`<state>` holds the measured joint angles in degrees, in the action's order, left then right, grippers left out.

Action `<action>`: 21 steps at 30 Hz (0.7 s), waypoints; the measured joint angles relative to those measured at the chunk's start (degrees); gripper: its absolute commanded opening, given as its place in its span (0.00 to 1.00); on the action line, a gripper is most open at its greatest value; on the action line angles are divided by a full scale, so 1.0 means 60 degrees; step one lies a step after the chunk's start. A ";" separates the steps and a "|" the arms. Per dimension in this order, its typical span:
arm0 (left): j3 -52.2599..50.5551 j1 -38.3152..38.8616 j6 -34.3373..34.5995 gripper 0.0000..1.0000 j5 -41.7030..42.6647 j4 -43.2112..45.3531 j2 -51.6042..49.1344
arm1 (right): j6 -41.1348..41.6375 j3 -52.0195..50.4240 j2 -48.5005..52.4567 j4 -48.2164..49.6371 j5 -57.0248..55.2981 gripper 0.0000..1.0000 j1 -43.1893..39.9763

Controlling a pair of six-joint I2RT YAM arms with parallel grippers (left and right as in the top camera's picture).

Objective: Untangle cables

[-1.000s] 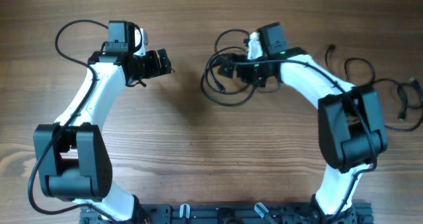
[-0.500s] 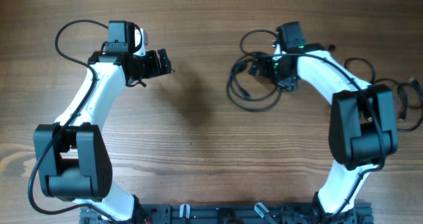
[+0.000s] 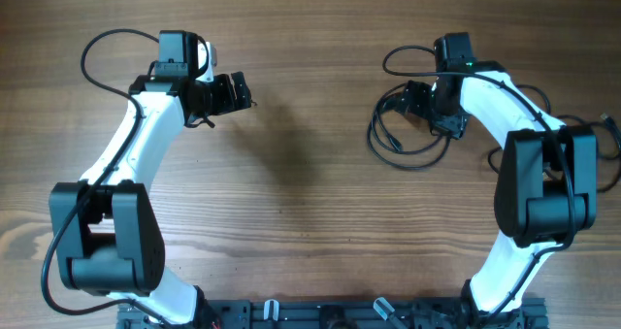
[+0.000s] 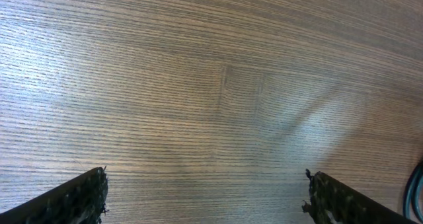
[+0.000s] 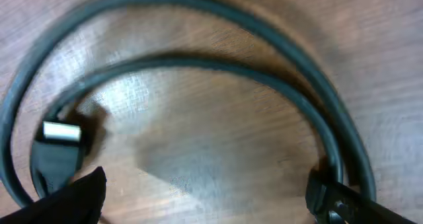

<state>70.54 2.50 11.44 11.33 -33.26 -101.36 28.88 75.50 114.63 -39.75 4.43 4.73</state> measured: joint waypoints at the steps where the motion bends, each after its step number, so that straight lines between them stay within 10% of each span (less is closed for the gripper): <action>1: 0.0000 0.0000 -0.0004 1.00 0.0000 0.0004 0.0000 | 0.0000 -0.0007 0.0000 0.0204 -0.0044 1.00 -0.0004; 21: 0.0000 0.0000 0.0000 1.00 0.0004 0.0004 0.0000 | -0.2823 0.0007 -0.1107 0.0102 0.1344 1.00 -0.0047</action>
<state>70.54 2.50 11.44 11.35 -33.23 -101.36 11.94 75.55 107.98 -39.13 12.49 4.45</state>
